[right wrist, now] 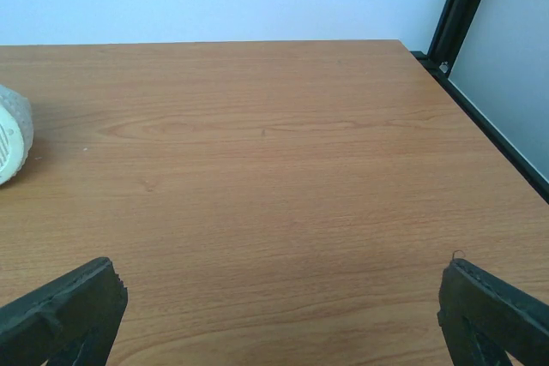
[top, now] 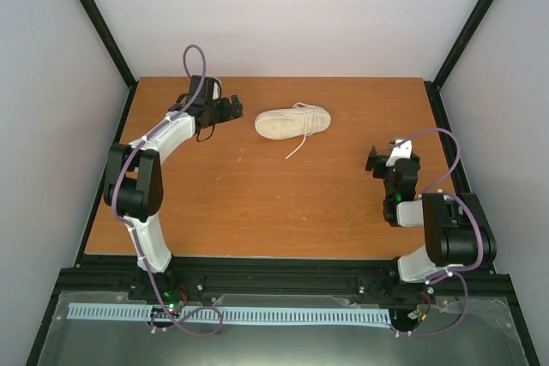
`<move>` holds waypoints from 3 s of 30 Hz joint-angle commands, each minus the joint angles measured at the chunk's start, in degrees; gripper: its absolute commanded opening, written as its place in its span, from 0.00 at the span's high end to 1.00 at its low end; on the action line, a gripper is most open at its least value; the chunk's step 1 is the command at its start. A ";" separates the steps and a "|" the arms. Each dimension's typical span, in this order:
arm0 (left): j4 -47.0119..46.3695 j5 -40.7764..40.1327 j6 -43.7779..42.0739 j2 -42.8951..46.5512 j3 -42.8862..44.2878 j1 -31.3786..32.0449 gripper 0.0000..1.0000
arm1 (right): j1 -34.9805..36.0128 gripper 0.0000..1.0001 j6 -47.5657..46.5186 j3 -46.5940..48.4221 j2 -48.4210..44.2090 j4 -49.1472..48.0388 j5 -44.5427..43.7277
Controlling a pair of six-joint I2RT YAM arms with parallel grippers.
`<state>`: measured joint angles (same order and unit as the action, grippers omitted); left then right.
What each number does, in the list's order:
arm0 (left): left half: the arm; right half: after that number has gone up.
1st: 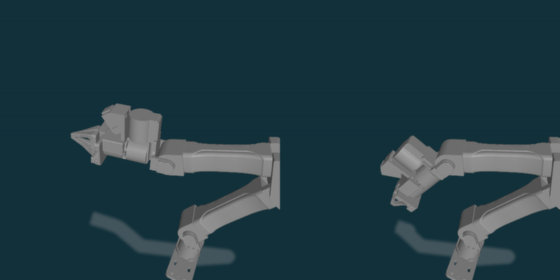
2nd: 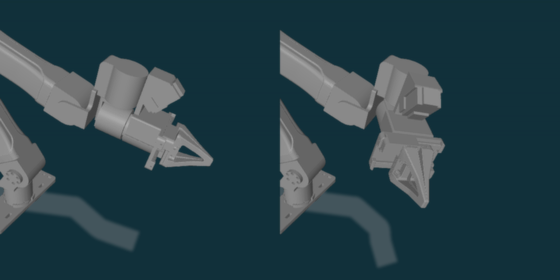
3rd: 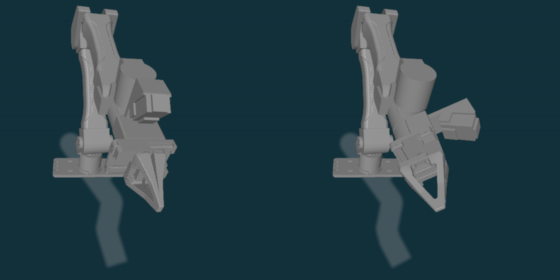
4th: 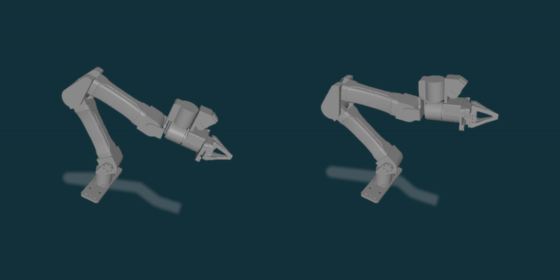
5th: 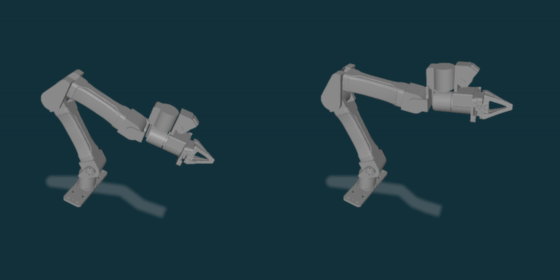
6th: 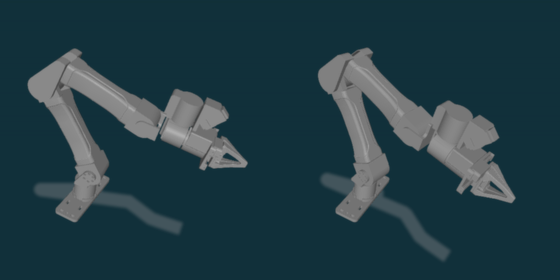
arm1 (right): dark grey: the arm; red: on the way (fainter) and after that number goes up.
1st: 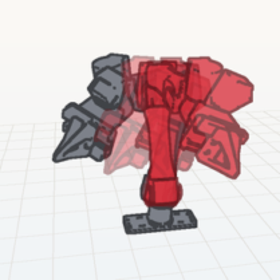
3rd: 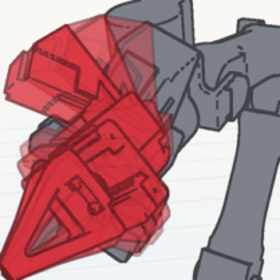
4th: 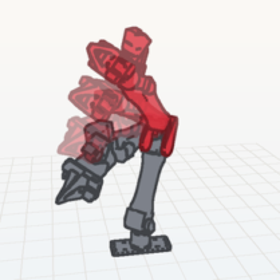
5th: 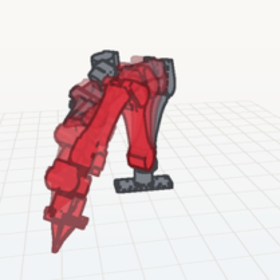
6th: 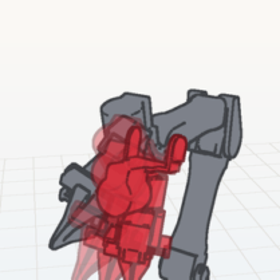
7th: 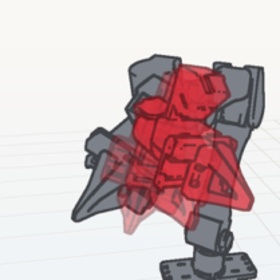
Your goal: Tie the shoes
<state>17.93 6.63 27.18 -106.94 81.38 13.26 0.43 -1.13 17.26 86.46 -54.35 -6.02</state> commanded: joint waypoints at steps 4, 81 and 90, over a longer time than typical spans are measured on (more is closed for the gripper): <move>1.82 1.71 -3.15 -3.97 5.94 0.19 0.00 | 0.37 0.00 -0.63 0.92 0.64 -3.33 -1.14; -29.91 27.40 20.30 -10.18 -18.11 14.83 0.18 | 0.41 0.00 -0.64 0.94 0.67 -3.31 -1.14; -30.98 25.45 21.77 -13.73 -16.12 15.00 0.38 | 1.39 0.00 0.06 0.36 -15.62 8.05 -1.72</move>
<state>-14.63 34.81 48.71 -117.99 63.22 27.55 0.71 -1.10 19.70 81.52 -47.31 -6.96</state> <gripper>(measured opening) 0.655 0.999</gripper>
